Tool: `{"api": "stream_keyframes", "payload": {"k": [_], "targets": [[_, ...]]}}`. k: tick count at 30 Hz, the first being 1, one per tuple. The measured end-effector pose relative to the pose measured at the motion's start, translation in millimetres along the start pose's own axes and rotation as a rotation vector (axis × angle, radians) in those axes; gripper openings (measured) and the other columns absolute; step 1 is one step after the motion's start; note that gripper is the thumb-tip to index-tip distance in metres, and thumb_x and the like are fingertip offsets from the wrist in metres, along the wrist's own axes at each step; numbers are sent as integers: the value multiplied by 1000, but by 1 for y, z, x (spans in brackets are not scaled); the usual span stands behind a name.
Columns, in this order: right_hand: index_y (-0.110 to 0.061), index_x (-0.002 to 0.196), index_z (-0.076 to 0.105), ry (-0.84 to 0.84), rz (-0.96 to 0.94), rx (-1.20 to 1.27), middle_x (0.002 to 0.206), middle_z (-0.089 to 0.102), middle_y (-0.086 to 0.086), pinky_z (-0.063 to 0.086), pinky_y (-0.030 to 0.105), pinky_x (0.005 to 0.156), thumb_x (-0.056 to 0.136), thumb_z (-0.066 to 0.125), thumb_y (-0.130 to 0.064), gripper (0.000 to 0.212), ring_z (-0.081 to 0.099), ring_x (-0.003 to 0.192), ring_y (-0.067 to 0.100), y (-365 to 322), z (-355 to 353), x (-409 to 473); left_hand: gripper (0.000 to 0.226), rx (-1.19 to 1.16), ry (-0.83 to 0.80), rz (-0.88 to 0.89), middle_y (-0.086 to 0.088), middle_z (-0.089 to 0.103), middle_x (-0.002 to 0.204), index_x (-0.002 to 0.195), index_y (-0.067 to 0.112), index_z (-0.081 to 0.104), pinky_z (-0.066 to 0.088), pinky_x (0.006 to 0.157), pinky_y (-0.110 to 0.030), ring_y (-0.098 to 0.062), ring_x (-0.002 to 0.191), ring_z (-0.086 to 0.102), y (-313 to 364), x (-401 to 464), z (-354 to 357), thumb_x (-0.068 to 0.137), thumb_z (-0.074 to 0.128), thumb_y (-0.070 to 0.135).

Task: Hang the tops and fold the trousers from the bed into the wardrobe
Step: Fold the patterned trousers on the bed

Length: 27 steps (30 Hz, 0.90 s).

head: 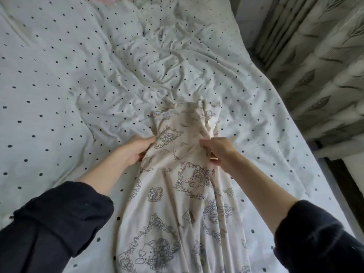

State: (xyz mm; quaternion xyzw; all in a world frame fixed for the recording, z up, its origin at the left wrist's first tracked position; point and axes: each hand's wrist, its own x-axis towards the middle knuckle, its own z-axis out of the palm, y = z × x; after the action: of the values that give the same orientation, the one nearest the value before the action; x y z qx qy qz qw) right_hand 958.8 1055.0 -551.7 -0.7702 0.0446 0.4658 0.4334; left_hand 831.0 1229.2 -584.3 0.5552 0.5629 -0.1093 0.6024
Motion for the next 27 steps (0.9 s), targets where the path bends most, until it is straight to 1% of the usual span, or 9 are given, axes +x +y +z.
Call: {"api": "stream_keyframes", "payload": {"k": [4,6,9,12,15,16,20,24,27], "targets": [[-1,72,61,47,-146,182,79,54,13,43,35,67,85,58,-2,12,50,74,23,-16,-13,1,14,-168,-227,10,-8,72,80,100,4,62,55,54,-24,-15,59,67,28,-20,8,88,60,10],[-5,75,62,122,-180,228,79,54,12,41,34,66,85,56,-3,13,49,76,23,-21,-26,-3,15,-160,-153,137,-10,71,82,101,3,63,55,60,-24,-16,64,67,43,-28,16,87,61,6],[-14,69,59,278,-190,248,73,54,7,42,31,62,87,56,-11,19,50,71,20,-16,-51,-7,14,143,-71,442,-12,69,93,95,4,66,47,76,-28,-18,81,63,56,-41,31,88,61,14],[-11,67,54,362,-113,251,68,52,4,45,31,61,88,55,-15,21,51,66,19,-1,-73,-8,25,419,-319,610,-11,58,80,89,-5,62,41,73,-26,-14,76,51,58,-57,51,91,59,20],[-8,58,45,519,21,140,56,45,7,38,31,53,84,54,-13,28,42,52,21,23,-94,-2,26,504,-595,458,-10,67,89,106,0,65,50,73,-21,-17,77,61,55,-62,60,93,56,21],[-7,54,43,576,49,80,52,43,7,34,30,50,82,54,-12,30,40,49,21,32,-101,-2,26,449,-548,415,-5,71,93,109,6,65,52,72,-21,-14,78,66,53,-59,60,93,55,23],[-3,49,50,654,109,-88,49,51,11,33,27,47,79,53,-12,32,43,47,24,67,-127,-12,22,186,31,363,-1,64,77,112,3,63,45,50,-15,-14,65,59,37,-22,46,93,54,12],[-6,59,52,590,124,-364,57,52,11,34,27,50,84,56,-17,27,46,50,25,76,-134,-11,31,222,-39,203,-8,63,87,118,1,57,47,53,-20,-15,68,58,23,-4,50,91,60,16],[-12,109,60,623,-108,-669,108,62,13,44,37,85,92,50,-33,29,56,100,30,59,-113,10,43,229,-53,209,-8,62,105,120,7,56,52,69,-26,-18,87,61,25,-1,69,86,66,29]]}}
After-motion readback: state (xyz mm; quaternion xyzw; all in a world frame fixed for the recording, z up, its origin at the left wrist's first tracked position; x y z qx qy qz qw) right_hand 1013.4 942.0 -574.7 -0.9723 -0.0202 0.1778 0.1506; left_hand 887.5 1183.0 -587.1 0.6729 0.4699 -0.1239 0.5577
